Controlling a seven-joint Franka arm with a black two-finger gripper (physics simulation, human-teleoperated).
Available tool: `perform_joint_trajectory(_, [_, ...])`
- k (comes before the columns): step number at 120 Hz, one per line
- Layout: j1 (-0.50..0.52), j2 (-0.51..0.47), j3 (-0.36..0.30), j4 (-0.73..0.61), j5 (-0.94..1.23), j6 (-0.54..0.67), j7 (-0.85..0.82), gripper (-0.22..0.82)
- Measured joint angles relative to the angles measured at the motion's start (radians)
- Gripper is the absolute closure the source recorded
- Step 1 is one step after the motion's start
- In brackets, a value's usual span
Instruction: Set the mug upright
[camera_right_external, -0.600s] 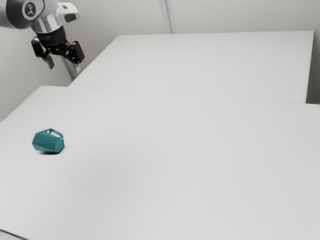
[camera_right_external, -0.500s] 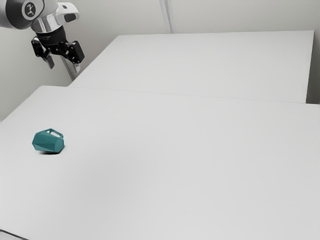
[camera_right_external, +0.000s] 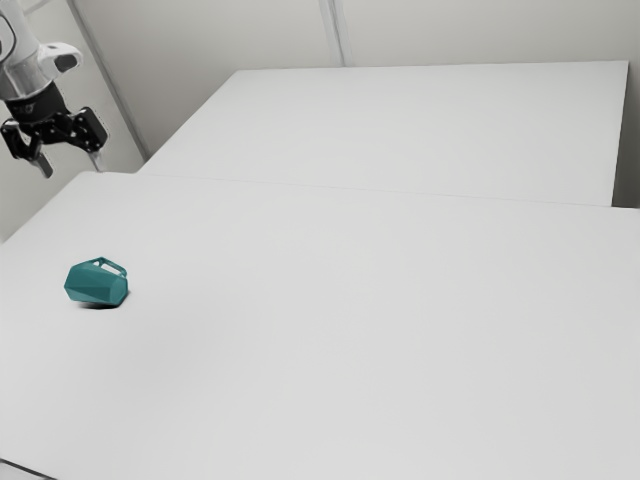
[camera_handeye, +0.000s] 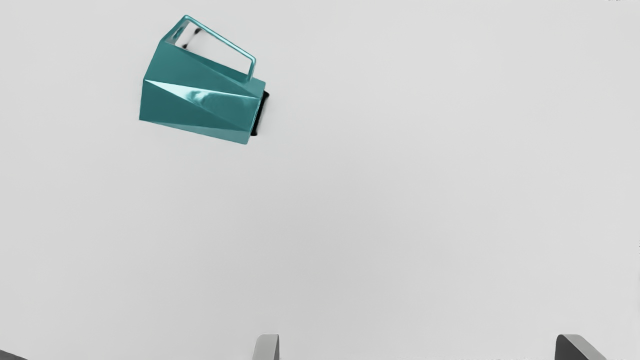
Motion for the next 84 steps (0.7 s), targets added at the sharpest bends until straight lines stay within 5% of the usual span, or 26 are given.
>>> perform_joint_trajectory(18, [0.167,0.022,0.000,-0.040,-0.068,-0.023,0.048,0.00])
perform_joint_trajectory(47, [0.368,0.215,0.001,-0.017,-0.136,-0.001,0.205,0.00])
perform_joint_trajectory(84, [0.395,0.460,0.056,0.070,-0.308,0.160,0.475,0.00])
